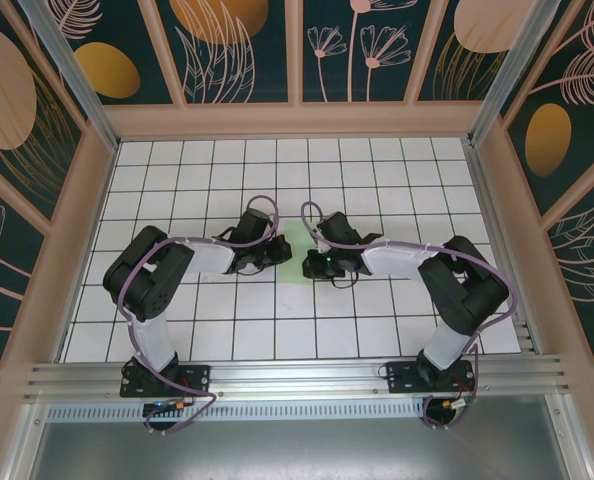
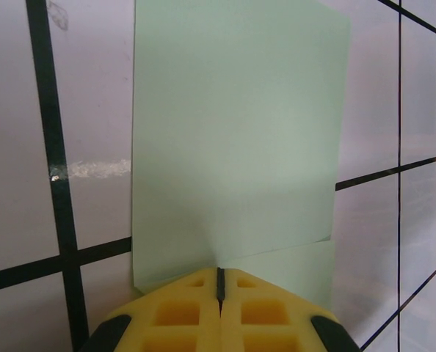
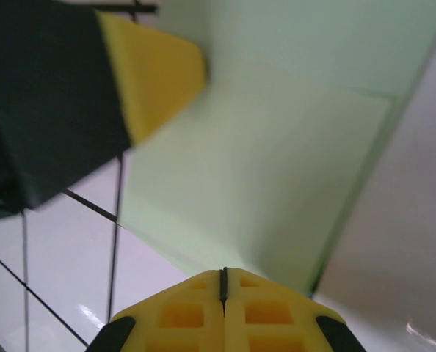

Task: Fold a paper plane with a square sheet of paper (pick it up from the middle)
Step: First fold the triangle in half at the center of the table.

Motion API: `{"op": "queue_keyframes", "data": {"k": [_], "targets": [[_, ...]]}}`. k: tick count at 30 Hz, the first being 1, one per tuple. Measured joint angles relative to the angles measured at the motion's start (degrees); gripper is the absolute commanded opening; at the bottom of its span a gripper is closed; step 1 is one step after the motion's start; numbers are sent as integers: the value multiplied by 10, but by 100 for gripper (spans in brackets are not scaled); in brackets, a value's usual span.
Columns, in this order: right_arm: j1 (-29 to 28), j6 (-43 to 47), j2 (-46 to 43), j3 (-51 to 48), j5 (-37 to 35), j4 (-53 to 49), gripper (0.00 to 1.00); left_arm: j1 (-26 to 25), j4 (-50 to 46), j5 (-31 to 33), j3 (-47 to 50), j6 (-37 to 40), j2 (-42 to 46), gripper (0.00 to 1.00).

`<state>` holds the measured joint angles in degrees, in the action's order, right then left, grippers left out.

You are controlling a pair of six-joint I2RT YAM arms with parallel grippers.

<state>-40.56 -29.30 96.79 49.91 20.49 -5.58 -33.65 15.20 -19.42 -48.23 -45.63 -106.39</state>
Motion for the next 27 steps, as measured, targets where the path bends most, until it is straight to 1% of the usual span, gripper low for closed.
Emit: {"op": "queue_keyframes", "data": {"k": [3, 7, 12, 16, 20, 27], "targets": [[0, 0, 5, 17, 1, 7, 0, 0, 3, 0, 1, 0, 0, 3], [0, 3, 35, 37, 1, 16, 0, 0, 5, 0, 2, 0, 0, 2], [0, 10, 68, 38, 2, 12, 0, 0, 5, 0, 2, 0, 0, 2], [0, 24, 69, 37, 3, 10, 0, 0, 5, 4, 2, 0, -1, 2], [1, 38, 57, 19, 6, 16, 0, 0, 4, 5, 2, 0, -1, 1], [1, 44, -9, -56, 21, 8, 1, 0, 5, 5, 2, -1, -1, 1]]}}
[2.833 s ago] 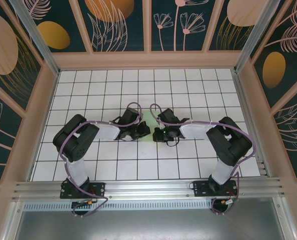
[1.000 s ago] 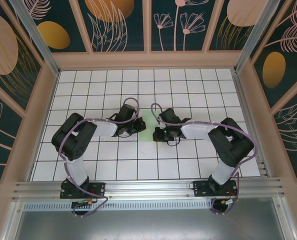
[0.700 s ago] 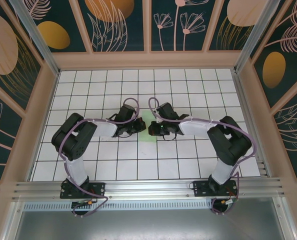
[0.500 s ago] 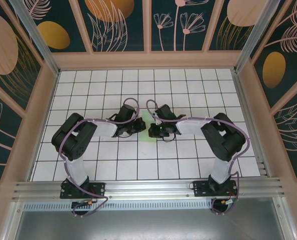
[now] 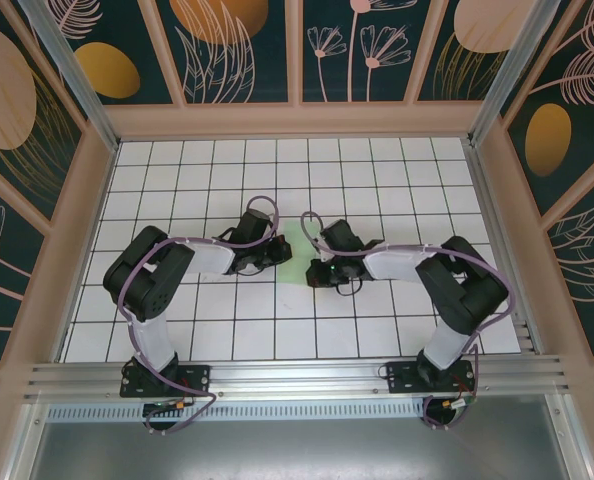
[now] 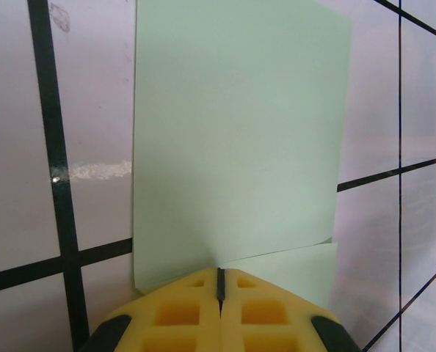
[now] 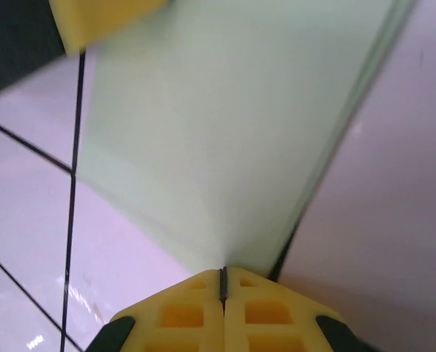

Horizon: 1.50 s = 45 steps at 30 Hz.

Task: Fold a paper plane with a square sheet of paper (pick it up from the middle)
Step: First fold the triangle in half at the center of the table, then turn over the paper at the center of the table.

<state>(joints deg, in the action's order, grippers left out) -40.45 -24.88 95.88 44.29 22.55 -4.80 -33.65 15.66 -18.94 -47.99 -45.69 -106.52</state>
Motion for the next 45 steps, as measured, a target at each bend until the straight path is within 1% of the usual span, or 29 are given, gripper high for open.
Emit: {"op": "queue_keyframes", "data": {"k": [3, 5, 6, 8, 10, 12, 15, 18, 23, 31, 35, 39, 42, 45], "targets": [[0, 0, -22, -18, 3, -16, 1, 0, 0, 0, 0, 0, 0, 3], [0, -1, -34, -22, -1, -30, 1, 0, 0, -1, 0, 0, 0, 7], [1, -5, -41, -22, -5, -34, 2, 0, 0, -2, -1, 0, 0, 11], [5, -13, -61, -22, -15, -33, 5, 0, -3, -7, -5, 2, 0, 18], [20, -27, -85, -20, -26, -27, 12, 0, -7, -16, -11, 4, 0, 24], [41, -43, -94, -13, -35, -11, 17, 0, -11, -21, -19, 5, 2, 30], [68, -62, -86, 2, -45, 14, 21, 0, -18, -21, -26, 2, 22, 34], [81, -72, -58, 21, -47, 35, 22, 0, -21, -9, -26, -3, 55, 36], [81, -72, -5, 52, -38, 50, 25, 0, -21, 17, -1, -15, 108, 36], [81, -70, 53, 83, -19, 50, 29, 0, -14, 10, 40, -44, 107, 36], [81, -69, 66, 83, -13, 50, 27, 0, -5, 5, 40, -52, 97, 36], [81, -66, 70, 84, -6, 50, 14, 0, 0, -1, 40, -61, 90, 36], [81, -66, 70, 85, -6, 50, 9, 0, 9, -6, 40, -65, 79, 36], [81, -66, 70, 85, -6, 50, 7, 0, 9, -12, 40, -70, 68, 37]]}}
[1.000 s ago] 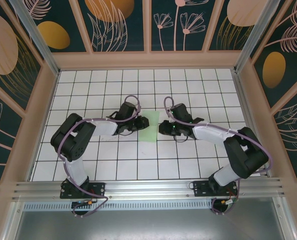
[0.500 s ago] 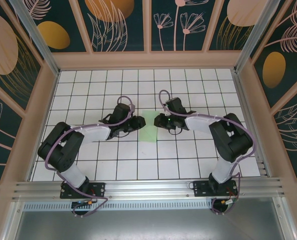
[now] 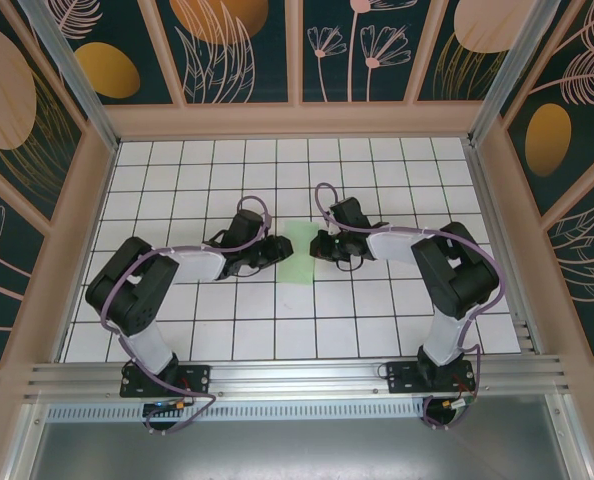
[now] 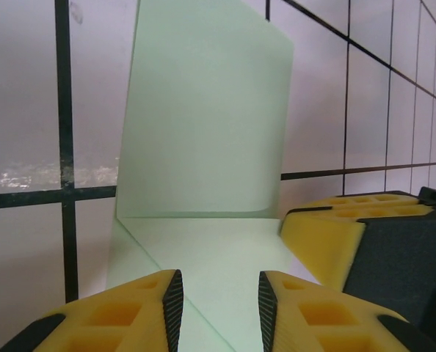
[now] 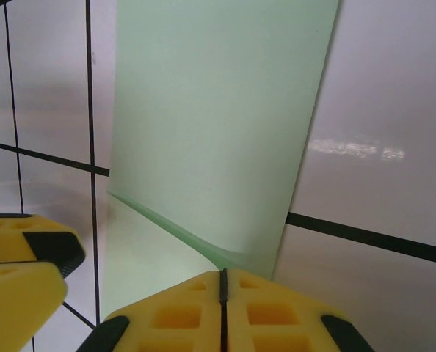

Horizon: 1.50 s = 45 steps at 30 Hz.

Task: Fold a paper plane with a square sheet of paper (pick it up from the middle)
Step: Turn over the paper at the center of the table.

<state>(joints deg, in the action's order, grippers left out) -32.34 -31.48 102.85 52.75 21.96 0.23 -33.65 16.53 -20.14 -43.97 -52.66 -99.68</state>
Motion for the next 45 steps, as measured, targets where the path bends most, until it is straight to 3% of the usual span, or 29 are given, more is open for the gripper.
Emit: {"op": "queue_keyframes", "data": {"k": [28, 45], "targets": [[2, -21, 1, -15, -8, 11, 7, 0, 14, -24, 0, -19, -28, 42], [4, -21, 1, -20, -9, 14, 7, 2, 20, -43, -35, -15, -57, 29]]}}
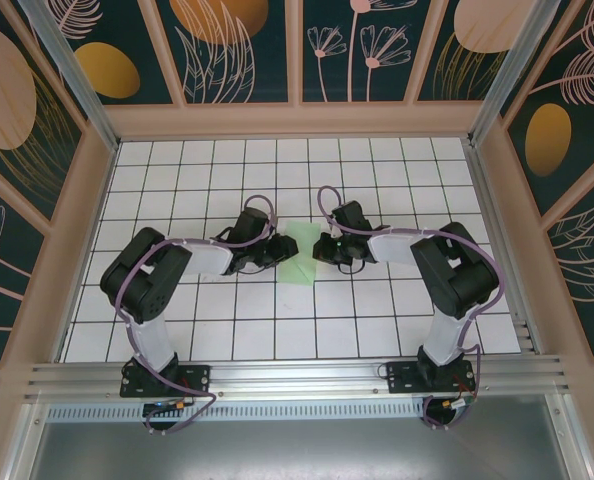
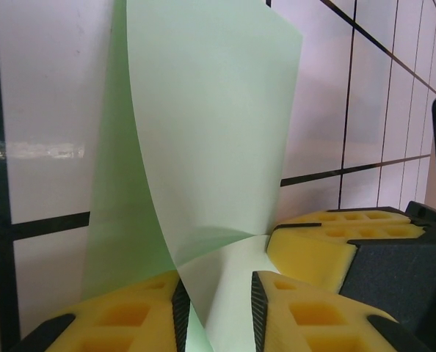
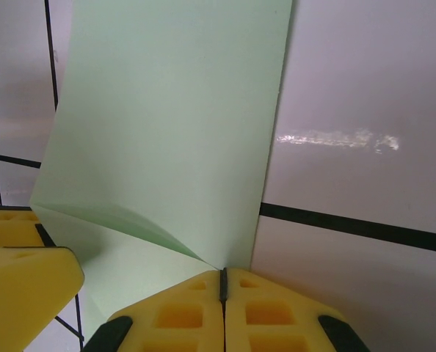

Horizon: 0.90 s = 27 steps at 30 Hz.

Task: Fold a paper plane with a square sheet of paper (pick it up from the middle)
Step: Turn over the paper at the center of the table.

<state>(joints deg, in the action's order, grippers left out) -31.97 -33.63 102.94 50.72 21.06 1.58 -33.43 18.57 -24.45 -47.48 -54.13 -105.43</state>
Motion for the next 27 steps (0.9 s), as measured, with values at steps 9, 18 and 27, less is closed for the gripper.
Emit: {"op": "queue_keyframes", "data": {"k": [9, 18, 27], "targets": [[12, -16, -9, 0, -10, -6, 34, 0, 1, -6, -2, 16, -5, 8], [16, -45, -180, -3, -147, -45, 61, 0, -46, 22, -19, 62, 20, 2], [16, -61, -243, -57, -229, -58, 75, 0, -207, 151, -112, 168, 138, 3]]}}
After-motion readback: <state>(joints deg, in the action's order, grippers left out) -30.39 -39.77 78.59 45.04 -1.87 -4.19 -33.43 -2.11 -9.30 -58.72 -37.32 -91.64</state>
